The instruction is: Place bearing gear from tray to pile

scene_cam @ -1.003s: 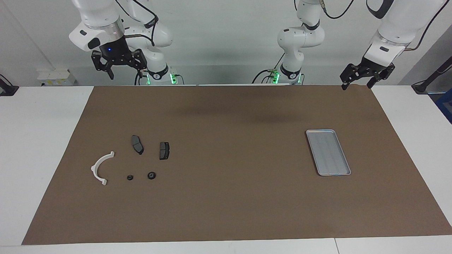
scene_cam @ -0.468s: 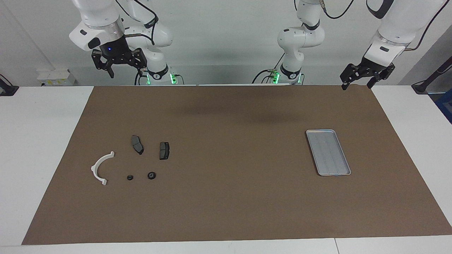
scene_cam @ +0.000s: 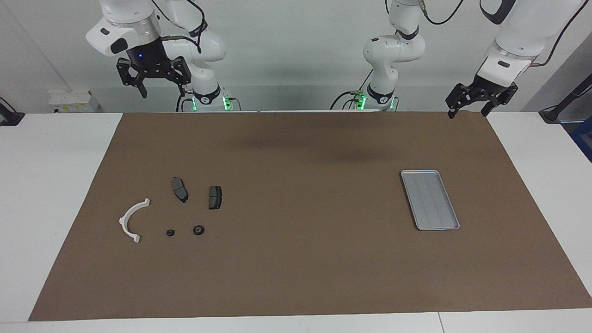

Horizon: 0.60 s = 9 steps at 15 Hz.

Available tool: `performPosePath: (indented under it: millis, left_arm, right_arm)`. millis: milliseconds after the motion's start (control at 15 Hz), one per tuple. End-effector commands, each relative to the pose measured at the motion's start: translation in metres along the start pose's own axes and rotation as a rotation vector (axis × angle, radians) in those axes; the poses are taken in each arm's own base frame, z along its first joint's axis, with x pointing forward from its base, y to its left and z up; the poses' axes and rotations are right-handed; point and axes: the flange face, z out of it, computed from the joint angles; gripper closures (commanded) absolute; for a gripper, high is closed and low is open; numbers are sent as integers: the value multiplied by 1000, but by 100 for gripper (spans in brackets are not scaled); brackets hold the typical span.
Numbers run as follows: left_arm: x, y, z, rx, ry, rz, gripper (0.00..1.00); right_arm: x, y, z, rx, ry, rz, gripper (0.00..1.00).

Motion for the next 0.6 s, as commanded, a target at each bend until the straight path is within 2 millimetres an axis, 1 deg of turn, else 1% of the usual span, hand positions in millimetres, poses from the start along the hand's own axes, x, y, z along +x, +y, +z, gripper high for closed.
performPosePath:
  millis: [0, 535]
  left_arm:
    - [-9, 1, 2, -10, 17, 10, 0]
    - [-7, 1, 4, -10, 34, 13, 0]
  right_arm:
    - [-3, -3, -7, 56, -2, 52, 0]
    - [-3, 0, -6, 57, -2, 58, 0]
